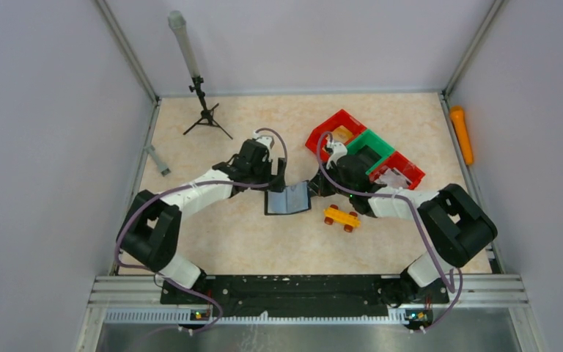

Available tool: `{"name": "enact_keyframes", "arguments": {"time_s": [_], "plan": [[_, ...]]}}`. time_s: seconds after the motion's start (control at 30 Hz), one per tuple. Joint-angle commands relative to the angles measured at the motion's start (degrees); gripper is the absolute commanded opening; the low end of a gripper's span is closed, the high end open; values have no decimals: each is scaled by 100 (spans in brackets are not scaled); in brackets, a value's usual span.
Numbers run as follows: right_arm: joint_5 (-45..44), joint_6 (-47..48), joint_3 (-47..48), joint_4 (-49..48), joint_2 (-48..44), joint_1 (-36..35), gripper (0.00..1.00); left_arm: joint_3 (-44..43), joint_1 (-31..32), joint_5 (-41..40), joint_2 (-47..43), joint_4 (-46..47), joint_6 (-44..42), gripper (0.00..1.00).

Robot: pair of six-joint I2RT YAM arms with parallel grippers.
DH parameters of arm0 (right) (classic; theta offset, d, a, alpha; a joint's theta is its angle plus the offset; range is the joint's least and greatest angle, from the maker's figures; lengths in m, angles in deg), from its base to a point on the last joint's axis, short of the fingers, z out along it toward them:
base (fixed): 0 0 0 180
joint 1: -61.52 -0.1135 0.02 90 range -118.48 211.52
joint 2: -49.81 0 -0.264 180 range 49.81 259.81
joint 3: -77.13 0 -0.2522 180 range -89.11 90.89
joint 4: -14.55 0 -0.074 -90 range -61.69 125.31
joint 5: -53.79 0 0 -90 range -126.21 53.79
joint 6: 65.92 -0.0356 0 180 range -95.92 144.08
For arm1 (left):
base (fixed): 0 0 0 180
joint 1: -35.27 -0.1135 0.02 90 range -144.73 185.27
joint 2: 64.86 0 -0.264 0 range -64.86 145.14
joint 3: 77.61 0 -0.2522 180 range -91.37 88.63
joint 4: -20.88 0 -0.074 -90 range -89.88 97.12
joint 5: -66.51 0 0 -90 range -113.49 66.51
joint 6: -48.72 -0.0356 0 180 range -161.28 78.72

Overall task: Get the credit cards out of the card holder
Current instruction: Remove the credit card from the card holder.

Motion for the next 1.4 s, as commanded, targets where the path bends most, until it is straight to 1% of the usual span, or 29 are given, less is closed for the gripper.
{"name": "enact_keyframes", "arguments": {"time_s": [0.0, 0.1, 0.23, 0.37, 0.5, 0.57, 0.67, 0.83, 1.0, 1.17, 1.27, 1.37], "plan": [[17, -23, 50, -240, -159, 11, 0, -409, 194, 689, 406, 167, -273, 99], [51, -30, 52, -260, -150, 11, 0, -698, 379, 788, 755, -65, -385, 99], [63, -38, 52, -259, -162, 11, 0, -911, 625, 387, 954, -255, -509, 99], [78, -49, 48, -259, -154, 11, 0, -999, 707, 333, 1067, -310, -550, 99], [73, -43, 52, -250, -154, 11, 0, -1221, 780, 222, 1349, -579, -634, 99], [63, -50, 53, -243, -156, 17, 0, -1391, 835, -233, 1522, -826, -631, 99], [-12, -53, 28, -244, -194, 10, 0, -1648, 895, -1238, 1793, -1331, -555, 99], [-134, -62, -21, -248, -265, 11, 0, -1837, 933, -1778, 1977, -1639, -483, 98], [-204, -66, -36, -239, -302, 9, 0, -1919, 921, -2404, 2026, -1855, -207, 99], [-211, -73, -35, -222, -309, 9, 0, -1386, 824, -1964, 1386, -1223, -163, 99], [-198, -76, -34, -234, -310, 11, 0, -1050, 590, -1451, 950, -870, -82, 99], [-203, -76, -44, -252, -309, 11, 0, -843, 338, -830, 785, -627, -26, 99]]}}
